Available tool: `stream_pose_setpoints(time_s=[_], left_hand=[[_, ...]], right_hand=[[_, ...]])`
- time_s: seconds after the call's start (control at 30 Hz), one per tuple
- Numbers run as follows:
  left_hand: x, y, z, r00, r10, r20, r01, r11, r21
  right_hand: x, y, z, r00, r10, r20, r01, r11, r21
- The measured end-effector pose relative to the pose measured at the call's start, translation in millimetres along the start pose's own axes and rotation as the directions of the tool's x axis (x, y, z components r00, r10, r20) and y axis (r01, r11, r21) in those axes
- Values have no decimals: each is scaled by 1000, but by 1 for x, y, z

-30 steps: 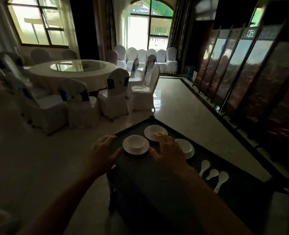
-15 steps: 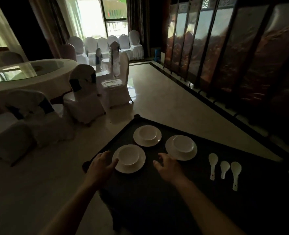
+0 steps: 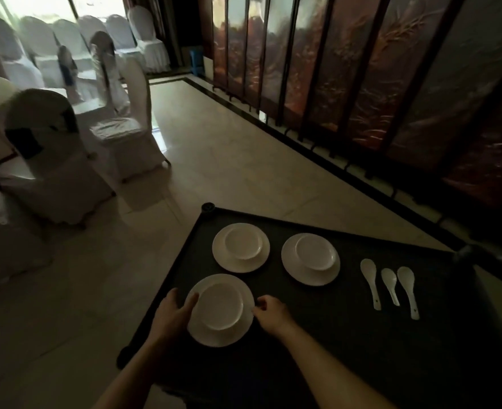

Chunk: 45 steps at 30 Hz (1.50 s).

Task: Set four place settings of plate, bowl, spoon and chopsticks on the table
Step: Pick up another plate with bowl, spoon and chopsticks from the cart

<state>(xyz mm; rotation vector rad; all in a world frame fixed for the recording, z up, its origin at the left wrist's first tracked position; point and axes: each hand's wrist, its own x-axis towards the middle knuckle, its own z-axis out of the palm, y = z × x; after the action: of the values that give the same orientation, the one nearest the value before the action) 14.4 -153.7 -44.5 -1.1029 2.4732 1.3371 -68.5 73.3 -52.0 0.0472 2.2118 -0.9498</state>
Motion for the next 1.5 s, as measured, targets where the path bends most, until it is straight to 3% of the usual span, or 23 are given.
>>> stream_pose_setpoints(time_s=[0.4, 0.9, 1.2, 1.5], left_hand=[[27, -4, 18, 990, -20, 141, 38, 991, -126], [-30, 85, 104, 879, 204, 430, -29, 925, -379], [-74, 135, 179, 874, 237, 425, -8, 880, -474], [-111, 160, 229, 874, 246, 418, 4, 858, -513]], right_hand=[[22, 7, 17, 993, 76, -95, -71, 996, 50], [-47, 102, -83, 933, 41, -357, 68, 955, 289], [-95, 164, -130, 856, 97, -508, 136, 905, 402], [-129, 211, -176, 849, 110, -518, 216, 821, 529]])
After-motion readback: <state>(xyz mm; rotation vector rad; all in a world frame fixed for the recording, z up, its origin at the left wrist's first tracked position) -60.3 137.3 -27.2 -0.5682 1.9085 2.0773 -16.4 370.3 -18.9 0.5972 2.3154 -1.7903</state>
